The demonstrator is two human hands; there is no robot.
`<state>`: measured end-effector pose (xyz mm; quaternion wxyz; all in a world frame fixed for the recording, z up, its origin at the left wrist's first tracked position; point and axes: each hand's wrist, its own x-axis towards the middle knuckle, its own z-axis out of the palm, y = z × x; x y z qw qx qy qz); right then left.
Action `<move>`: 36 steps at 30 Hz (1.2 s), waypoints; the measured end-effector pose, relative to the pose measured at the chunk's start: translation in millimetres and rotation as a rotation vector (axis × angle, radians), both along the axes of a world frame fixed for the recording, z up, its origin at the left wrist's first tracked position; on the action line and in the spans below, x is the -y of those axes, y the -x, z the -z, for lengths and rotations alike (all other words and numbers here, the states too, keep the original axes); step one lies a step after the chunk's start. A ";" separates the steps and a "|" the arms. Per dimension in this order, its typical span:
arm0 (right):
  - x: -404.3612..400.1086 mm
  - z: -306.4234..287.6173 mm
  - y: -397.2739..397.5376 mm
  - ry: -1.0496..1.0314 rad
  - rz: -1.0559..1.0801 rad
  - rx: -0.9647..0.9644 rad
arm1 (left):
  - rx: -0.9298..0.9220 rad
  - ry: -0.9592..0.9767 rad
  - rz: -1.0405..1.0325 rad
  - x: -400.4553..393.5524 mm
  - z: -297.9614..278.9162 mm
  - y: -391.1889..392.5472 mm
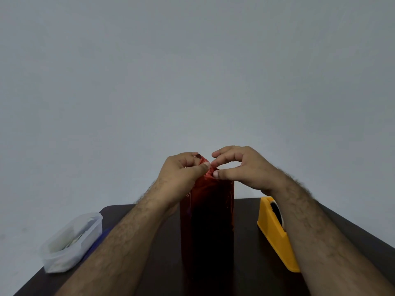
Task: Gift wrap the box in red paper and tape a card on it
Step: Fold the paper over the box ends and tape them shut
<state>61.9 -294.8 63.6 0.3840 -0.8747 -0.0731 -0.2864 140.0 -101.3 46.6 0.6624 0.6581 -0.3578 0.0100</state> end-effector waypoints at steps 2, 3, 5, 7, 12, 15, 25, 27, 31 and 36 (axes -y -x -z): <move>0.0 0.6 -0.5 -0.025 -0.022 -0.022 | 0.014 -0.013 0.012 -1.0 -1.5 2.4; -0.1 1.2 -1.2 -0.045 -0.039 -0.039 | 0.025 -0.018 0.029 -1.4 -1.9 3.0; -0.2 2.5 -2.8 -0.091 -0.072 -0.056 | 0.038 -0.028 0.061 -1.7 -1.7 2.5; -0.2 3.5 -4.3 -0.135 -0.104 -0.045 | 0.046 -0.032 0.048 -2.5 -1.0 0.1; -1.8 3.3 -4.4 -0.255 -0.197 -0.091 | 0.094 0.011 -0.097 -4.7 -0.9 0.9; -3.7 4.0 -4.7 -0.328 -0.212 -0.147 | 0.118 0.001 -0.197 -9.5 -3.3 2.0; -7.4 4.4 -8.6 -0.535 -0.076 -0.155 | 0.159 -0.220 -0.329 -13.8 -11.9 2.2; -7.7 3.4 -6.9 -0.543 -0.098 -0.168 | 0.166 -0.223 -0.316 -10.4 -11.4 8.0; -8.2 2.1 -4.8 -0.521 -0.131 -0.169 | 0.106 -0.134 -0.196 -5.1 -7.7 3.3; -8.6 4.4 -8.4 -0.535 -0.146 -0.152 | -0.008 -0.051 -0.048 -6.5 -3.2 -7.7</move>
